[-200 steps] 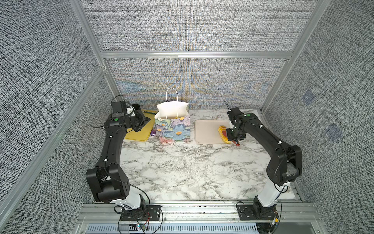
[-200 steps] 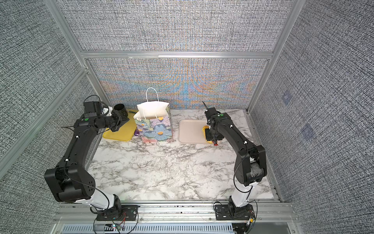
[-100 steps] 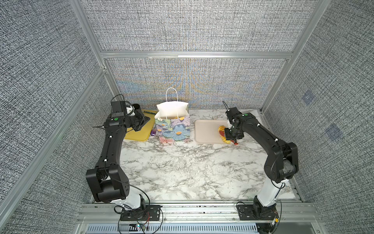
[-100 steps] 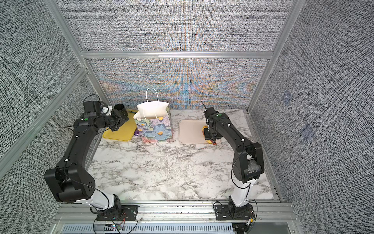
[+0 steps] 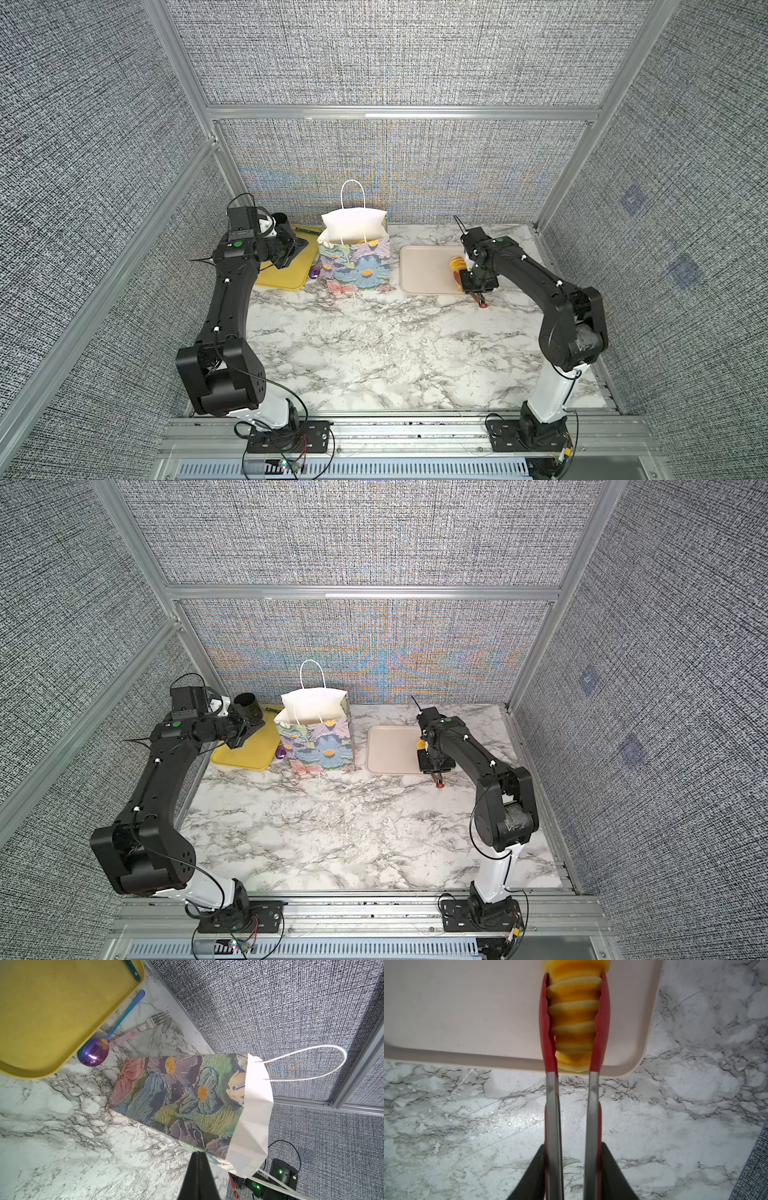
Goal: Pack bread into a paper bag
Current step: Pick up the fake bread from the plate, then place the fake bread in the paper bag.
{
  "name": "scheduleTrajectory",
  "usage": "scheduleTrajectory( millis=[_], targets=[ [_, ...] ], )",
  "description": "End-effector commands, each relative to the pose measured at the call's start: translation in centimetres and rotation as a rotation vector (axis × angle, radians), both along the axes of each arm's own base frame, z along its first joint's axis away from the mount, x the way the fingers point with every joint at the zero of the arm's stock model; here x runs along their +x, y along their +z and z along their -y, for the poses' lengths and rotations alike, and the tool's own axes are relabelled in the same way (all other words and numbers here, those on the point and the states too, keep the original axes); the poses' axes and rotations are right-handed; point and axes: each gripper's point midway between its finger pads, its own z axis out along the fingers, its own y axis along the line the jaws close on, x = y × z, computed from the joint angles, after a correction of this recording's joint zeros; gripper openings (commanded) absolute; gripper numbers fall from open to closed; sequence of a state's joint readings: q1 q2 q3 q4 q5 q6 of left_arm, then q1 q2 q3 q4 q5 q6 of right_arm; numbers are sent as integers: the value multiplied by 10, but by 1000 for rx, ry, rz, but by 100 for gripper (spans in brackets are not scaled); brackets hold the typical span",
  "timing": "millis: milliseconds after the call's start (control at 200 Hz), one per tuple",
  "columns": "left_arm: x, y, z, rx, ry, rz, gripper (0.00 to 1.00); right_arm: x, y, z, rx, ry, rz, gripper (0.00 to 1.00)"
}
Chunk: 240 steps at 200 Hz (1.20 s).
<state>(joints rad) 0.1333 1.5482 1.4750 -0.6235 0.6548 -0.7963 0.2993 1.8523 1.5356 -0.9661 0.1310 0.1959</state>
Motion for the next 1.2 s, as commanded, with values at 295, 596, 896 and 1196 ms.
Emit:
scheduleTrajectory(
  millis=[295,596,896,1196],
  targets=[
    [0,3,0,2,-3,8,2,29,110,-14,93,-7,245,34],
    [0,0,1,3,-2,2,2,39,227,-82,195,166,561,34],
    [-1,-2,3,7,-5,-1,2,16,279,-162,324,390,760,34],
    [-1,-3,3,3,-7,-5,2,-1,288,-220,439,587,799,34]
  ],
)
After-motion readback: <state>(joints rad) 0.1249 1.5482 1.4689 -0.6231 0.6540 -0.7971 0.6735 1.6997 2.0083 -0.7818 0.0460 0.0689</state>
